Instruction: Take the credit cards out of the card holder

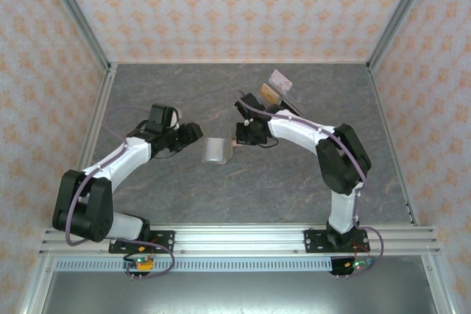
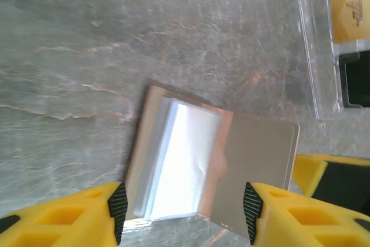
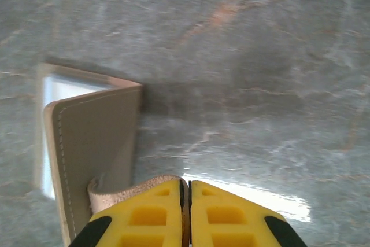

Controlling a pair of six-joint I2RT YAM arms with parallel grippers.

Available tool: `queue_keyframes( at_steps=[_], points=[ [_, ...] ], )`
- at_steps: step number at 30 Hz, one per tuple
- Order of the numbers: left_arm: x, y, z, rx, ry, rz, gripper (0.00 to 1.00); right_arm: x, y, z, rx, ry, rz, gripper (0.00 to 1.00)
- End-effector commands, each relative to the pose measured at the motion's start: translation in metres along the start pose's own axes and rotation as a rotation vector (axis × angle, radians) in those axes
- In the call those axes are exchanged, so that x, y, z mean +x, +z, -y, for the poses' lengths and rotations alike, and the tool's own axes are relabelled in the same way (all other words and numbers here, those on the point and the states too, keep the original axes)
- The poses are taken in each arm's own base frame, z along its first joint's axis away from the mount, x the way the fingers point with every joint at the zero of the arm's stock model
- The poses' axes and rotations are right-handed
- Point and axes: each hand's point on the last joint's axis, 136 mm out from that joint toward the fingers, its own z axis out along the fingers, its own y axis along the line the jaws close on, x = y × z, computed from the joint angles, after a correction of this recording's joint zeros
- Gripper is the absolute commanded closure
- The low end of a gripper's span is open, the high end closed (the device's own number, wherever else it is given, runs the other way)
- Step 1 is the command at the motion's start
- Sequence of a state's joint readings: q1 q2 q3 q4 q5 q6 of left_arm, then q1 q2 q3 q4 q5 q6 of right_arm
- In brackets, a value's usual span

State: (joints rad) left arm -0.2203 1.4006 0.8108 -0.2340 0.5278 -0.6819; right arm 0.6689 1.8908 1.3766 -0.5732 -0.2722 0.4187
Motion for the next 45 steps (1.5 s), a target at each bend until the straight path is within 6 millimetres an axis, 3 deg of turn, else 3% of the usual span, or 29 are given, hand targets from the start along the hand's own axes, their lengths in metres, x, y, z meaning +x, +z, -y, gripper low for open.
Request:
queue_keyframes(
  at_steps=[1, 5, 10, 16, 20, 26, 30, 33, 39, 45],
  points=[
    [0.002, 0.013, 0.028, 0.053, 0.074, -0.017, 0.55, -0.011, -0.013, 0.007, 0.001, -0.007, 0.066, 0.91],
    [0.006, 0.034, 0.045, 0.043, 0.104, -0.037, 0.74, -0.011, -0.003, 0.017, 0.001, -0.015, 0.033, 0.91],
    [0.006, 0.057, 0.049, 0.046, 0.088, -0.069, 0.83, -0.016, 0.002, 0.02, 0.002, -0.058, 0.022, 0.9],
    [0.02, 0.088, 0.064, 0.042, 0.109, -0.114, 0.92, -0.016, 0.01, 0.015, -0.032, -0.091, 0.006, 0.88],
    [0.021, 0.1, 0.07, 0.044, 0.103, -0.121, 0.98, -0.02, 0.001, 0.011, -0.07, -0.081, 0.037, 0.82],
    [0.032, 0.116, 0.053, -0.013, 0.084, -0.153, 1.0, -0.025, -0.028, 0.004, -0.12, -0.085, 0.121, 0.61],
    [0.04, 0.121, 0.037, -0.068, 0.073, -0.181, 1.0, -0.023, -0.032, -0.005, -0.19, -0.086, 0.134, 0.63],
    [0.042, 0.121, 0.034, -0.073, 0.072, -0.185, 1.0, -0.02, -0.03, -0.009, -0.22, -0.087, 0.127, 0.7],
    [0.045, 0.121, 0.03, -0.083, 0.065, -0.192, 1.0, -0.005, -0.002, -0.013, -0.261, -0.054, 0.023, 0.86],
    [0.041, 0.117, 0.039, -0.065, 0.046, -0.181, 1.0, 0.004, 0.023, -0.009, -0.249, -0.027, -0.044, 0.88]
  ],
)
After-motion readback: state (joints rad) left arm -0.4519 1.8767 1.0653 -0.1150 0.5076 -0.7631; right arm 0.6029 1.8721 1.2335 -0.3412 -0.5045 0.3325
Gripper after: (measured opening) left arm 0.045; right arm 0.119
